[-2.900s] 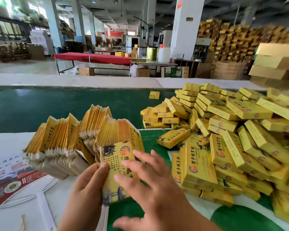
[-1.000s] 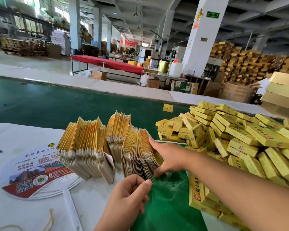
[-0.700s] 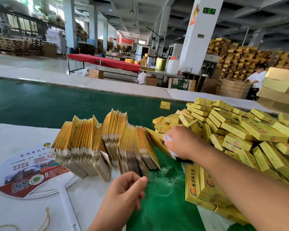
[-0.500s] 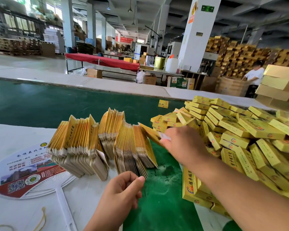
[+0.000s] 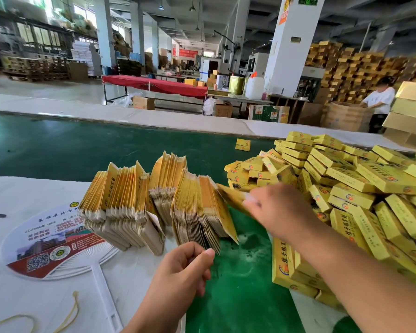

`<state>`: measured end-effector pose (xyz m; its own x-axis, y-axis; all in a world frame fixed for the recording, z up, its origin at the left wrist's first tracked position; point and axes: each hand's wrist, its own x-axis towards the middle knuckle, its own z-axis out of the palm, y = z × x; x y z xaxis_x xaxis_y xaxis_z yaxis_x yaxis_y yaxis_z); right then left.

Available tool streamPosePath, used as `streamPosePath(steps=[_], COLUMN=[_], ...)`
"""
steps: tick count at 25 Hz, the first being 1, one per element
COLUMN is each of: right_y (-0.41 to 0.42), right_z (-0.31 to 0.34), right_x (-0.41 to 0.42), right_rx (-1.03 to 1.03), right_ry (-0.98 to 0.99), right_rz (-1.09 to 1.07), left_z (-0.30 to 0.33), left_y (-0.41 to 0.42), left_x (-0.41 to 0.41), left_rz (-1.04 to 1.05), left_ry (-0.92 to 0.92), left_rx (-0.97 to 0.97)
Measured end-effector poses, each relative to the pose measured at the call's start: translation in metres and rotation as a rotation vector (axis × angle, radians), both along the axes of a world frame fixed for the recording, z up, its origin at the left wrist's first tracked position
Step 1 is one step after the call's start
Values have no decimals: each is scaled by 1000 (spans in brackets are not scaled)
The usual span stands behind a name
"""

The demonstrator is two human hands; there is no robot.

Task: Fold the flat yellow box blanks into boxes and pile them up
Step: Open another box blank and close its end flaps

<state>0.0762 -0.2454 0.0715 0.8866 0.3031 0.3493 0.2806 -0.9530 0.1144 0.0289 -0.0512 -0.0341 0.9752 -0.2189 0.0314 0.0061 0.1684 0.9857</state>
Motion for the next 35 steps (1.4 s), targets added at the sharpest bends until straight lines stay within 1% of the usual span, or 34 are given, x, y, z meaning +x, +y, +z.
streamPosePath(steps=[1,2,3,4,5,6,8,9,10,12,15,16,17,18,20,21,22,23,24,25,26,27,28,29,30,31,33,35], right_y=[-5,-10,-15,-17,-17,-13,-2,3,6,12,19,21,22,25,32,34,35,35,34,33,32,31,31,30,30,29,27,27], right_z=[5,11,13,11,6,-1,-20,-29,-39,-53,-65,-69,-73,-77,-79,-80,-79,-77,-76,-74,-73,-73,-74,-74,-73,-71,-71,-73], right_x=[-4,-9,-14,-21,-28,-35,-45,-48,-48,-49,-57,-61,-65,-68,-75,-77,-78,-79,-81,-83,-86,-90,-93,-95,-97,-97,-96,-95], right_rx=[69,183,298,407,553,754,1216,1389,1508,1637,1670,1675,1706,1766,1901,1935,1934,1916,1882,1805,1653,1444,1226,1045,918,836,729,660], right_ry=[-145,-264,-346,-373,-340,-252,4,118,199,295,463,517,584,674,902,1021,1125,1210,1257,1241,1136,958,733,524,372,268,130,25], right_rz=[12,41,90,134,169,184,200,197,187,147,113,111,109,111,135,131,123,136,167,191,199,168,129,98,98,128,247,311], left_z=[0,0,1,2,3,4,6,6,5,5,6,6,7,8,17,21,22,22,21,20,18,19,20,18,14,15,15,16], left_y=[0,0,-1,-1,-1,0,-1,-1,0,-1,1,2,4,5,8,7,11,13,11,11,13,15,14,14,12,9,6,3], left_x=[-1,-1,-1,-2,-3,-4,-5,-5,-5,-5,-5,-5,-4,-4,-9,-11,-12,-12,-13,-13,-14,-16,-16,-16,-14,-15,-19,-23], left_rz=[2,4,8,13,15,19,26,23,26,65,120,119,105,50,-207,-244,-193,-215,-290,-350,-350,-340,-304,-265,-222,-224,-283,-232], left_ry=[1,1,-1,-4,-4,-9,-43,-76,-112,-140,-123,-99,-57,-27,-33,-46,-67,-76,-48,21,82,121,135,182,235,270,326,346], left_rx=[-6,-14,-18,-27,-45,-78,-169,-213,-242,-264,-287,-345,-443,-564,-795,-824,-799,-789,-795,-785,-745,-711,-687,-648,-586,-528,-452,-325])
